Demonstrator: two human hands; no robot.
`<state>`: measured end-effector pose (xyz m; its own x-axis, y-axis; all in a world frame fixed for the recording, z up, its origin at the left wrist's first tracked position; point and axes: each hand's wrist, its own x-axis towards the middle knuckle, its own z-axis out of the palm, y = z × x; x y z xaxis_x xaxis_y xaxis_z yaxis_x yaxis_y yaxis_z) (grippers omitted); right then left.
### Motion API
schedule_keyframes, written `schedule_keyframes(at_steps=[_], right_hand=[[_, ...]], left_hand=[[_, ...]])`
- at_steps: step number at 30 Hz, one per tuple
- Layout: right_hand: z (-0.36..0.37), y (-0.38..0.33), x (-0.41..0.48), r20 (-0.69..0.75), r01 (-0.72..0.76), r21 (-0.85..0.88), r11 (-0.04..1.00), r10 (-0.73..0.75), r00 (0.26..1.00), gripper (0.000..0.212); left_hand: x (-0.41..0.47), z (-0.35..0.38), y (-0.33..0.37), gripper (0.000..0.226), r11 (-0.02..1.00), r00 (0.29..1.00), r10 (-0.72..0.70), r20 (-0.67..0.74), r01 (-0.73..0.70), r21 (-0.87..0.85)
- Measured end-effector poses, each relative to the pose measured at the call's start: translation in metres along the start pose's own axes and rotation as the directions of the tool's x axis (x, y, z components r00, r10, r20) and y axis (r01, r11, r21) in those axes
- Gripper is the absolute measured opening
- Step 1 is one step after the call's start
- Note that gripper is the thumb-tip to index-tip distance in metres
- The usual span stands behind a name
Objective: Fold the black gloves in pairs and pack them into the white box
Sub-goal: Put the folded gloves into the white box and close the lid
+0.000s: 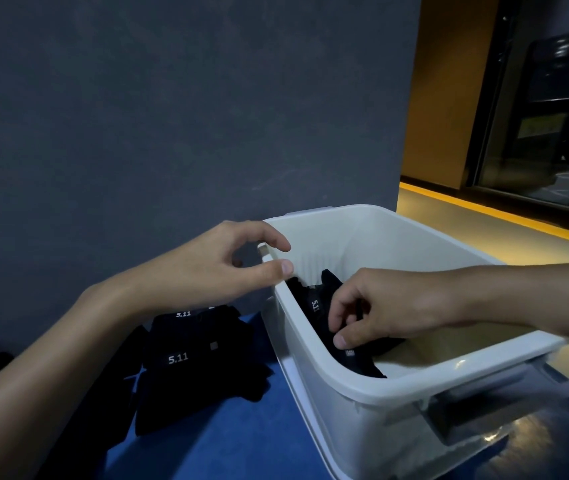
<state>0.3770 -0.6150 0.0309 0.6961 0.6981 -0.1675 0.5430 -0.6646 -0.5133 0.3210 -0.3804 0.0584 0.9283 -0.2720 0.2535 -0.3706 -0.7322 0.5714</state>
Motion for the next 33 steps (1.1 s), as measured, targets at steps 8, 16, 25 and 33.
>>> schedule_keyframes(at_steps=[8,16,25,33], right_hand=[[-0.009,-0.005,-0.002,-0.03,0.019,-0.01,1.0,-0.019,0.999,0.024],[-0.037,-0.053,-0.017,-0.265,0.109,0.056,0.992,-0.091,0.96,0.02],[0.018,-0.146,-0.027,-0.265,0.361,0.168,0.917,-0.311,0.913,0.012],[0.115,-0.18,0.005,-0.145,0.311,0.169,0.935,-0.289,0.946,0.011]], left_hand=[[-0.001,-0.005,0.005,0.042,1.0,1.0,-0.014,0.011,0.014,-0.011],[-0.034,-0.018,0.023,0.023,1.0,0.994,0.013,-0.105,-0.014,-0.012],[-0.152,-0.043,0.003,0.01,0.974,0.941,-0.193,-0.28,0.218,0.061],[-0.251,-0.036,-0.036,0.003,0.866,0.782,-0.391,-0.485,0.491,0.093]])
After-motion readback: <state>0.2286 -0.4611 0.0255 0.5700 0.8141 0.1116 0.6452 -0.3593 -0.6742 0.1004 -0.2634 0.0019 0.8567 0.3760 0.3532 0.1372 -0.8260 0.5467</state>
